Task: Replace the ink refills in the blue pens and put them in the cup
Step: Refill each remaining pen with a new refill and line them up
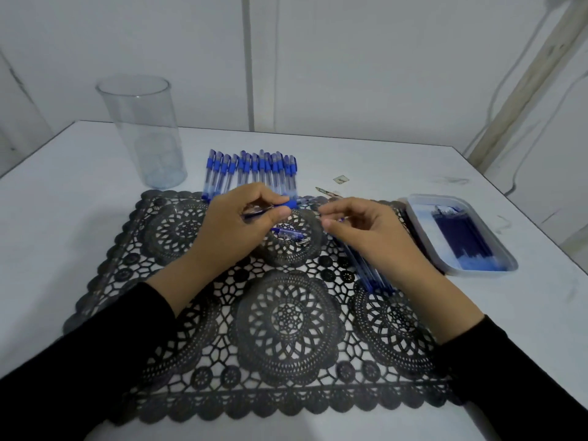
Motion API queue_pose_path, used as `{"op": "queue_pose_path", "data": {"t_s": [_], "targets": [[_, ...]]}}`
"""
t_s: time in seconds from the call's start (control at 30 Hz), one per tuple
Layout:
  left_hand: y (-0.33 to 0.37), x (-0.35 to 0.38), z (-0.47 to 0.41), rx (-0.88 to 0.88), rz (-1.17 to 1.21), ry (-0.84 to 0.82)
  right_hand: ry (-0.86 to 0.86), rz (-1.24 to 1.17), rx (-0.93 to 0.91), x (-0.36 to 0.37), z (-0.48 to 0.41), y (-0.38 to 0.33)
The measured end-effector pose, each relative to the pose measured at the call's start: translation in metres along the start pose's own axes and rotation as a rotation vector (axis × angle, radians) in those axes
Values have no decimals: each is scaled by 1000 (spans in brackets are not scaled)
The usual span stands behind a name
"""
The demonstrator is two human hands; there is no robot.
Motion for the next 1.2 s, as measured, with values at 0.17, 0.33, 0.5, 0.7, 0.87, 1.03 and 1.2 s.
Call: {"op": "queue_pose_path", "data": {"t_s": [0.17, 0.33, 0.5, 0.7, 0.87, 1.03, 1.2], "targets": [[-9, -21, 12, -33, 1, 4, -51, 453, -138, 19, -1, -7], [-16, -23, 16, -34, -48, -42, -61, 666, -197, 34, -4, -7], [-12, -18, 18, -1, -58, -97, -77, 684, -206, 37, -2, -9], [-15, -18, 18, -6, -52, -108, -29, 333, -103, 21, 0, -8], [-15, -18, 19, -8, -25, -99, 50, -16, -39, 15, 2, -12], [-15, -17, 19, 7, -19, -104, 71, -29, -154, 23, 5, -19], [-13, -17, 18, 30, -17, -105, 103, 49, -203, 25, 7, -22]]}}
Point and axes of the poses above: each hand's wrist, its own z-axis away from the middle knuckle, its own x-axis out of the palm, y = z × x, the point moved 7 cm from there along -z, towards the middle knuckle, and after that the axes turned 3 degrees about x, right-handed, at the moved point
